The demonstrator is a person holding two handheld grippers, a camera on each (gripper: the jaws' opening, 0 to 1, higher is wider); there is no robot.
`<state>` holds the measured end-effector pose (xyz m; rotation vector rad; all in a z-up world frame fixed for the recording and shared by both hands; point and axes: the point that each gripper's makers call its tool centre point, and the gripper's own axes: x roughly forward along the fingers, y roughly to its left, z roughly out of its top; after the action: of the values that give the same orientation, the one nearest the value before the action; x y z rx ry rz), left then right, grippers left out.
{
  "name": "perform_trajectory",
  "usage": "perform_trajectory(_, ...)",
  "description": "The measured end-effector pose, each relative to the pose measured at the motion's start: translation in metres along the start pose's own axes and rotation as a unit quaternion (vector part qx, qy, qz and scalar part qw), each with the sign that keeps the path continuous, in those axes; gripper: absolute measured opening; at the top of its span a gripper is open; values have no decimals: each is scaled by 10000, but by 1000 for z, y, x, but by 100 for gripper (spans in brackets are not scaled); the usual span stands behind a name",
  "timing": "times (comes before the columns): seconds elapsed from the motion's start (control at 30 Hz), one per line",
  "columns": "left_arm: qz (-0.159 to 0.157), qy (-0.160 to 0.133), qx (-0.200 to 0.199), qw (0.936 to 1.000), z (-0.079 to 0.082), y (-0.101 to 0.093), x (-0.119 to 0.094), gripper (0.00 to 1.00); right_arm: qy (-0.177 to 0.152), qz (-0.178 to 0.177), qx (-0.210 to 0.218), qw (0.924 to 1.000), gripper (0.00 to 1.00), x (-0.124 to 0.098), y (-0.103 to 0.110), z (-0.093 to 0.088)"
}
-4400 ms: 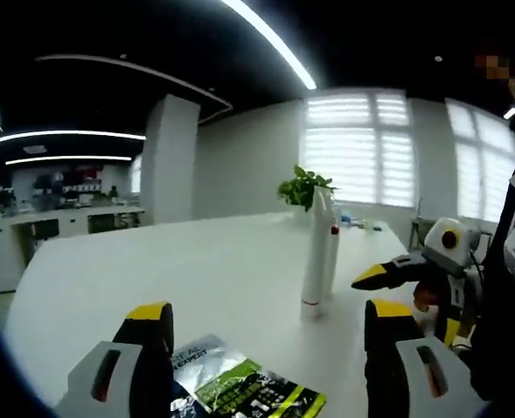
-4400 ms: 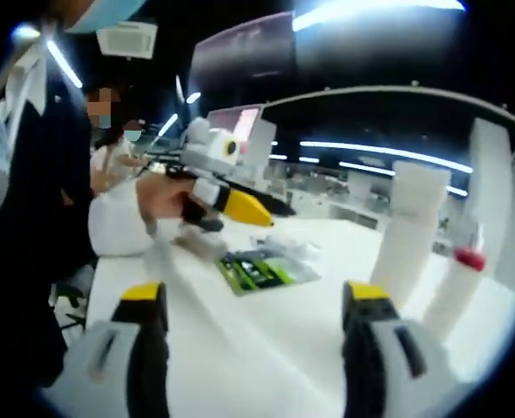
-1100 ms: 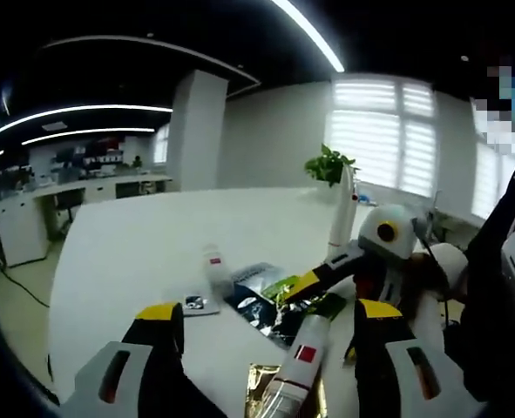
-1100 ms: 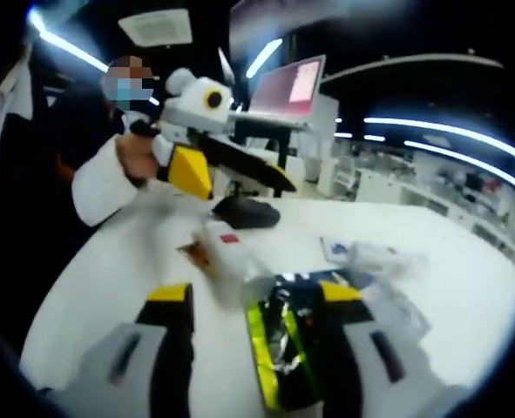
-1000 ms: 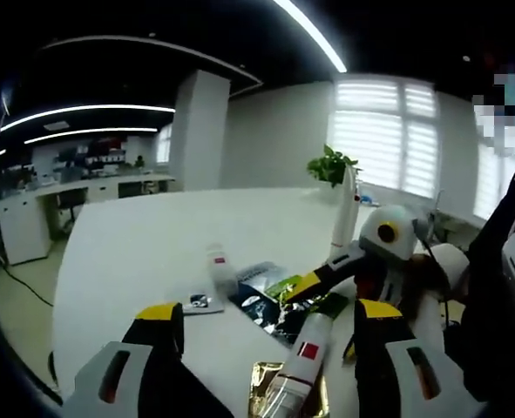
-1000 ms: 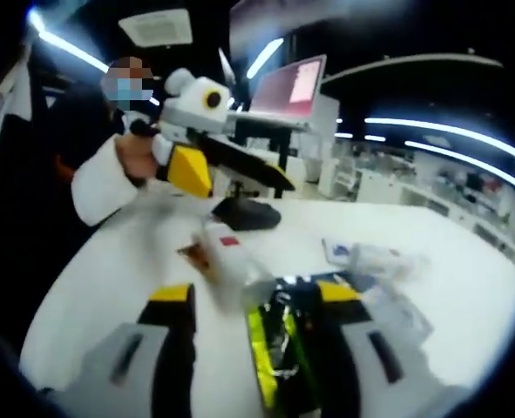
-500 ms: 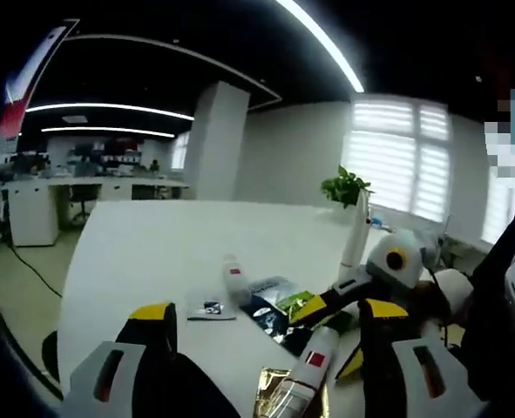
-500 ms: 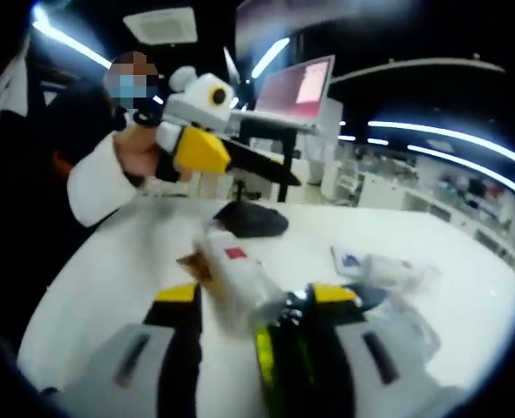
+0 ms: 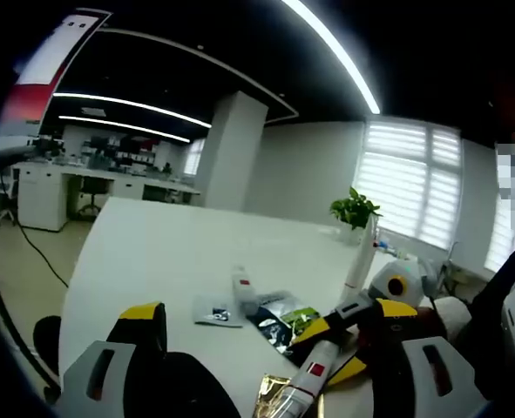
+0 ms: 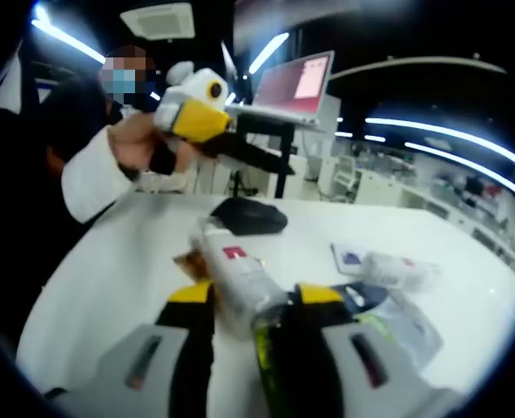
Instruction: Arrange the skincare products in the storage area until every visible bottle or jar stands upright without overlapping.
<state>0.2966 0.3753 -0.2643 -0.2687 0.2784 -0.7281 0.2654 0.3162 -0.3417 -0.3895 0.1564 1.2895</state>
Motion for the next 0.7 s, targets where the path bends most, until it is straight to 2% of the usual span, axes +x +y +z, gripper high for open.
perform_trajectory(0.13,-103,-33,-86,9999,0,-5,2,100,19,31,7,10000,30,0,2,-1)
perform_trajectory(0.27,-147,54,-47,9999,-3,-7,6,100,-43,136,-28,9999,24,-1,8,1)
perform_trajectory(0.57,-190,152,58,9997,-7,-9,8,100,-111,81,-190,9997,20,-6,10,6)
perform_trajectory(0.7,-133,-25,214,9997,-1,-8,8,99,-273,-3,-350,9990,19,-12,10,14)
